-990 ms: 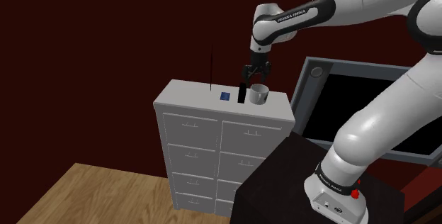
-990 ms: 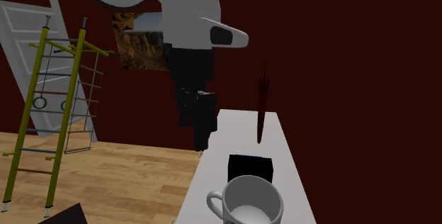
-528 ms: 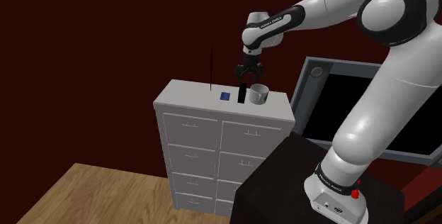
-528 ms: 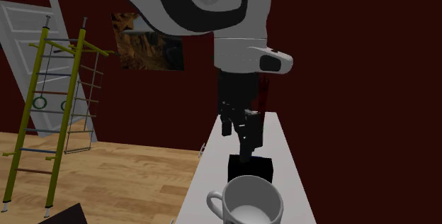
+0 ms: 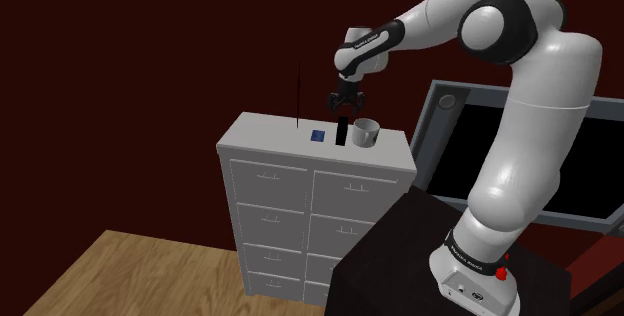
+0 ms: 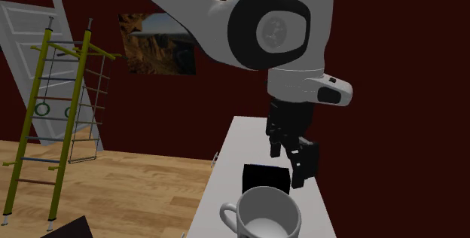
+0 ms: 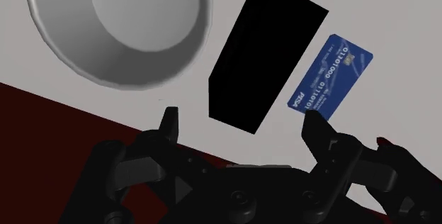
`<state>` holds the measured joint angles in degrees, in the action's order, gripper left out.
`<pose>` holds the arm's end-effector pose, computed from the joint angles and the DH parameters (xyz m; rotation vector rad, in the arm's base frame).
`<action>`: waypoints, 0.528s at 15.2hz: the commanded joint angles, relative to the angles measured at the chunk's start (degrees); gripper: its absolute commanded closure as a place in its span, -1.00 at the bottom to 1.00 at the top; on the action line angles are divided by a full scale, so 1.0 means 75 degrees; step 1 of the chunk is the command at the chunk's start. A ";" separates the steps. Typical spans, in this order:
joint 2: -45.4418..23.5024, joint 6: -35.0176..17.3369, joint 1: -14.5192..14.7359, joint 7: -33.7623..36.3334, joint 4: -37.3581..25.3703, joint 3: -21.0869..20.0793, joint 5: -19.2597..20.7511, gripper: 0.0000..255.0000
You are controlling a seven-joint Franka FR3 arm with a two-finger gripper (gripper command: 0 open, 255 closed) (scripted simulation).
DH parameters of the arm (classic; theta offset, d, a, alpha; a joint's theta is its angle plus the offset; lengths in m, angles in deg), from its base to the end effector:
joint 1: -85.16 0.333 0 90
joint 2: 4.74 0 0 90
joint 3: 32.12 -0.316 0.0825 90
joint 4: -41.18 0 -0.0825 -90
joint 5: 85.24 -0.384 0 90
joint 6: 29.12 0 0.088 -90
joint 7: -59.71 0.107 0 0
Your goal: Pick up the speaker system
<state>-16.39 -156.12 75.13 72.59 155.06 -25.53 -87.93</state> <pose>0.5719 -0.1669 0.3659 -3.0142 0.8341 -0.0434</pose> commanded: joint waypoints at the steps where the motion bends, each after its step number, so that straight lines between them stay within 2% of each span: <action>1: -0.0152 -0.0190 -0.0004 0.0003 0.0026 -0.0005 -0.0029 -1.00; 7: -0.0403 -0.0602 -0.0014 -0.0034 0.0190 -0.0019 -0.0079 -1.00; 8: -0.0406 -0.0614 -0.0013 -0.0033 0.0198 -0.0020 -0.0079 1.00</action>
<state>-19.37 -160.60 75.03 72.34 156.50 -25.67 -88.51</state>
